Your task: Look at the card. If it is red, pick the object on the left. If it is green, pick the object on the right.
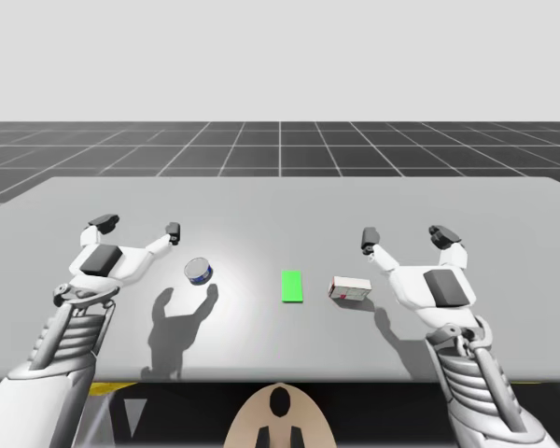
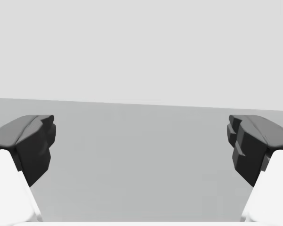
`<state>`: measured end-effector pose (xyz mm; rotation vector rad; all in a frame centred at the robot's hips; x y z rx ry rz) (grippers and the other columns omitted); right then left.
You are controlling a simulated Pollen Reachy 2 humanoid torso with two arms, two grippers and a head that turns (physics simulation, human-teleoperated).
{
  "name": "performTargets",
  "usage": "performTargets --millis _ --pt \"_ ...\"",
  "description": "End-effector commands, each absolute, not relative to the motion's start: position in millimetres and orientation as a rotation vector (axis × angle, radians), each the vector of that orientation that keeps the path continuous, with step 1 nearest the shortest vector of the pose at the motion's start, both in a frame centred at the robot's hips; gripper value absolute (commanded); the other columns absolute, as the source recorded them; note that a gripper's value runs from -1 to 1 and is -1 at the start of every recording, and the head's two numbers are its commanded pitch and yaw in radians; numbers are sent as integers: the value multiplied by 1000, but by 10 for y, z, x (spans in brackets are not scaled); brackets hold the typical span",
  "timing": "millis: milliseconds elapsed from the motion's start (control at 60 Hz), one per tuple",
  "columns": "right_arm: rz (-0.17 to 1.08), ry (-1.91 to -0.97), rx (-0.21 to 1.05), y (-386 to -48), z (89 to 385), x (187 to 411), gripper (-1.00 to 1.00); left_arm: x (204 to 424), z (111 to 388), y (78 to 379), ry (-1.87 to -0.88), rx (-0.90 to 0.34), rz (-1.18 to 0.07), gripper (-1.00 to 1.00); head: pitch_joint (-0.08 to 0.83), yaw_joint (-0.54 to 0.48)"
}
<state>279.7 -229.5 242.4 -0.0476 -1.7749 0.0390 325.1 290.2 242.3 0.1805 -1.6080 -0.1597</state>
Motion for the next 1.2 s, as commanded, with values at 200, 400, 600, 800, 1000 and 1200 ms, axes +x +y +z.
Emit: performTargets --millis 200,400,600,800,1000,1200 --pt "33 -1770 -36 -2260 2400 2796 -1000 3243 2418 2871 -1607 175 -167 -1000 731 -230" --pt "41 -1768 -31 -2236 2397 2786 -1000 3237 2411 2867 -1599 166 -161 -1000 724 -252" --pt "30 -1733 -133 -2068 2357 2657 -1000 3219 2428 2881 -1602 162 -151 -1000 706 -253" --pt "61 -1691 -50 -1829 2213 2184 -1000 3207 2429 2889 -1597 157 -138 -1000 696 -253" --pt "95 -1652 69 -1601 2099 1806 -1000 3211 2427 2900 -1596 160 -130 -1000 694 -254" --pt "28 -1569 128 -1438 1785 1718 -1000 3208 2412 2903 -1590 168 -127 -1000 692 -269"
